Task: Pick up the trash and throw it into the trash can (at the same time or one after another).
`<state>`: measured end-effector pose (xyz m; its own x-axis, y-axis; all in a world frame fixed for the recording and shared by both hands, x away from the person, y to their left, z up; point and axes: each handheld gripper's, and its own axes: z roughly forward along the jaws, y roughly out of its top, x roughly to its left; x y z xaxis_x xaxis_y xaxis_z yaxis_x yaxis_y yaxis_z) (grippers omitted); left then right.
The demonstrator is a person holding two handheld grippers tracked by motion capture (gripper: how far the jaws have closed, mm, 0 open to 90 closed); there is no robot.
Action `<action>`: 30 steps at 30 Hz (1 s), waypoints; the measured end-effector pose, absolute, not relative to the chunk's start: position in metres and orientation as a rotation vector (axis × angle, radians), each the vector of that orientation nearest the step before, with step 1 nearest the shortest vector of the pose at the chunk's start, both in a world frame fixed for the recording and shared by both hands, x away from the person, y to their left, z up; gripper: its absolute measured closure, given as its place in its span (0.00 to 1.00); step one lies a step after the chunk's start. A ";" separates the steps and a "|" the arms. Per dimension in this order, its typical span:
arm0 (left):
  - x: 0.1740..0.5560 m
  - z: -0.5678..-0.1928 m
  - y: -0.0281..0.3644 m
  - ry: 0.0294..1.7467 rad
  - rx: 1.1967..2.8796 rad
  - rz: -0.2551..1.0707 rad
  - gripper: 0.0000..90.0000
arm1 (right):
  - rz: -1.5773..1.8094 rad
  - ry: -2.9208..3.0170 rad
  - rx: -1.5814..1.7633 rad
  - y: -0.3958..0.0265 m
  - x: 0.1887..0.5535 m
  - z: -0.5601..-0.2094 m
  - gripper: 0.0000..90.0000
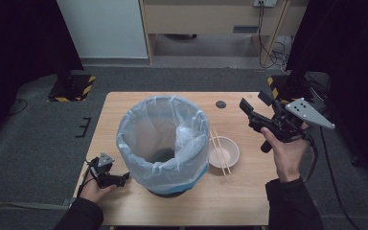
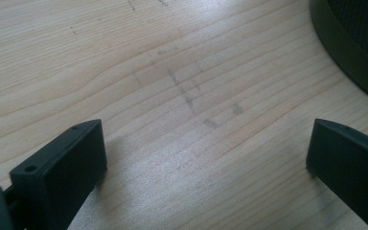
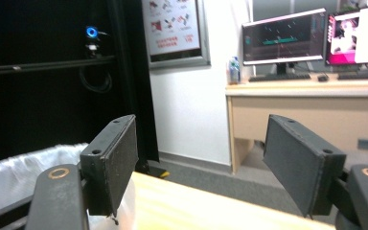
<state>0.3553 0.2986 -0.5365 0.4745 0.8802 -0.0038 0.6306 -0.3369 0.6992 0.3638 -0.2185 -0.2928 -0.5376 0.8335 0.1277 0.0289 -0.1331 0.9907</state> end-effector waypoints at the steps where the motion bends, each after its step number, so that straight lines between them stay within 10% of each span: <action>1: 0.355 -0.537 0.299 1.246 2.084 0.503 0.00 | 1.728 1.542 0.989 -0.221 0.364 -0.299 0.31; 30: 0.356 -0.536 0.299 1.243 2.085 0.502 0.00 | 1.395 1.848 1.247 -0.218 0.403 -0.419 0.33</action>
